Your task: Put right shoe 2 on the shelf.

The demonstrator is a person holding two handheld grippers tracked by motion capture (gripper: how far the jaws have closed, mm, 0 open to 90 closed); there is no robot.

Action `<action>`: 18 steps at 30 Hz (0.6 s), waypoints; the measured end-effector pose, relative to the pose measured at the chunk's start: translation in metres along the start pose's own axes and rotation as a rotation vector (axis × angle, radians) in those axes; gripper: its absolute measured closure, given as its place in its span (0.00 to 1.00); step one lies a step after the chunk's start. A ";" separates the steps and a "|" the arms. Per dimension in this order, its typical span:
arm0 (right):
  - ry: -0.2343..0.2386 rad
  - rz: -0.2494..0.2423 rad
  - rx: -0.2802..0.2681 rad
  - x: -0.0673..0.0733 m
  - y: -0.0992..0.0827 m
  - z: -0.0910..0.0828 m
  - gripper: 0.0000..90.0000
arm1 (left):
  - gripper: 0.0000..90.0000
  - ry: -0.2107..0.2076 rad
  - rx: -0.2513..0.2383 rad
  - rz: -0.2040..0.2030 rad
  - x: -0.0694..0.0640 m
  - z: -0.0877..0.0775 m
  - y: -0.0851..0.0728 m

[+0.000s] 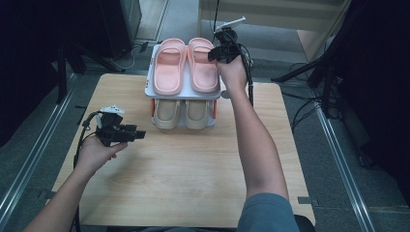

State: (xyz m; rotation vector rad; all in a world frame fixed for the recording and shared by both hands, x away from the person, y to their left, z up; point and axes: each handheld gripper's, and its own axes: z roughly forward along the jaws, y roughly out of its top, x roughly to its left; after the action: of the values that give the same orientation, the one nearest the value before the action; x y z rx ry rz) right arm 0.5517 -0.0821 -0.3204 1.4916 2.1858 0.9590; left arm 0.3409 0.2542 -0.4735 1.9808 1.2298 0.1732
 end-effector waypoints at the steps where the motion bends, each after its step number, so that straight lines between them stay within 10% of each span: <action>1: 0.012 -0.006 -0.008 -0.001 -0.001 -0.005 0.66 | 0.51 0.003 -0.002 -0.002 0.000 0.000 0.000; 8: 0.075 -0.038 -0.031 -0.016 -0.012 -0.024 0.93 | 0.51 0.008 0.000 0.006 -0.001 0.000 0.000; 18: 0.088 -0.020 -0.020 -0.033 -0.031 -0.015 1.00 | 0.52 0.016 -0.023 0.021 -0.001 -0.002 0.000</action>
State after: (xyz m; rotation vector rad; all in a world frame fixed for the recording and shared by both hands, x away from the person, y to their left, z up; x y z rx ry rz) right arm 0.5346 -0.1243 -0.3344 1.4418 2.2400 1.0559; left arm 0.3395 0.2544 -0.4721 1.9763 1.2121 0.2130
